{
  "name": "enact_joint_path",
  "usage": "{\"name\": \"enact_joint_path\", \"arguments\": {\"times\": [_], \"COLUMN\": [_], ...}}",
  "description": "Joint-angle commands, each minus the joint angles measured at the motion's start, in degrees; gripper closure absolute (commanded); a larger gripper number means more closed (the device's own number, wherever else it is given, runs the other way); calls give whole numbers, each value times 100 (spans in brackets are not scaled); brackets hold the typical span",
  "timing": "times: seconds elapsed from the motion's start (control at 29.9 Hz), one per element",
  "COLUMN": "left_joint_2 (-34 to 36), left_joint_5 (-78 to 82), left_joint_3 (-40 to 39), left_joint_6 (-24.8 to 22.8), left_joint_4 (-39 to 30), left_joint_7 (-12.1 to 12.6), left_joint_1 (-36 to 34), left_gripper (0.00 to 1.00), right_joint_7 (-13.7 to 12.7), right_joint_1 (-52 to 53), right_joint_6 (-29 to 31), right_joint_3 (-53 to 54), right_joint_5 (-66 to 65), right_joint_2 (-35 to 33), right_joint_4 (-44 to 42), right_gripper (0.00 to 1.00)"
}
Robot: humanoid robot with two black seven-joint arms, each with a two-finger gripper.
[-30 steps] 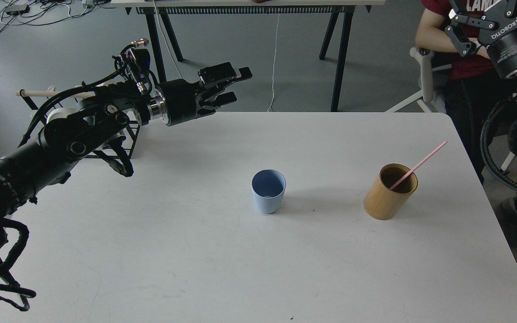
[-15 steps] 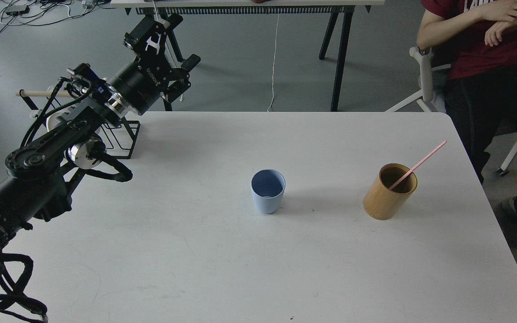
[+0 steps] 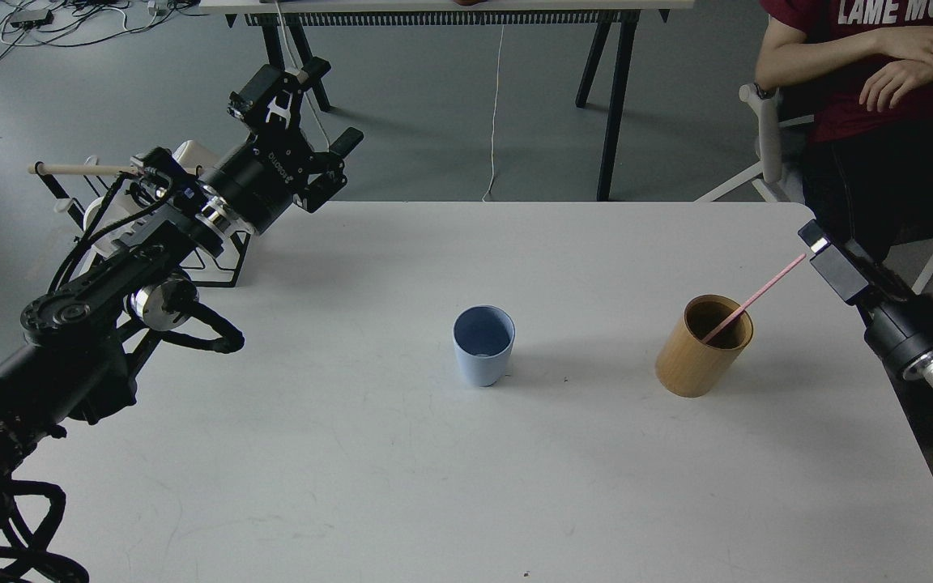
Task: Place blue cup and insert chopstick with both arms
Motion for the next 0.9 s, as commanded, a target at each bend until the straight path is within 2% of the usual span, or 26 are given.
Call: {"name": "enact_joint_path", "arguments": {"times": [0.0,0.3,0.6,0.87], "left_joint_2": [8,8,0,0], "left_joint_5": [7,-1,-1,-10], "left_joint_3": [9,0,0,0], "left_joint_6": [0,0,0,0], "left_joint_4": [6,24,41,59], "left_joint_7": [0,0,0,0], "left_joint_1": [77,183,271,271], "left_gripper": [1,1,1,1], "right_joint_7": [-1,-1,-1,-1], "right_joint_1": [-117,-55,226,393], "right_joint_6": [1,1,1,1], "right_joint_3": [-9,-264,-642,-853], "right_joint_5": [-12,-161,-161,-161], "right_joint_2": [375,727,780,850], "right_joint_4": [-302,-461,-523,-734], "right_gripper": [7,27,41,67]}}
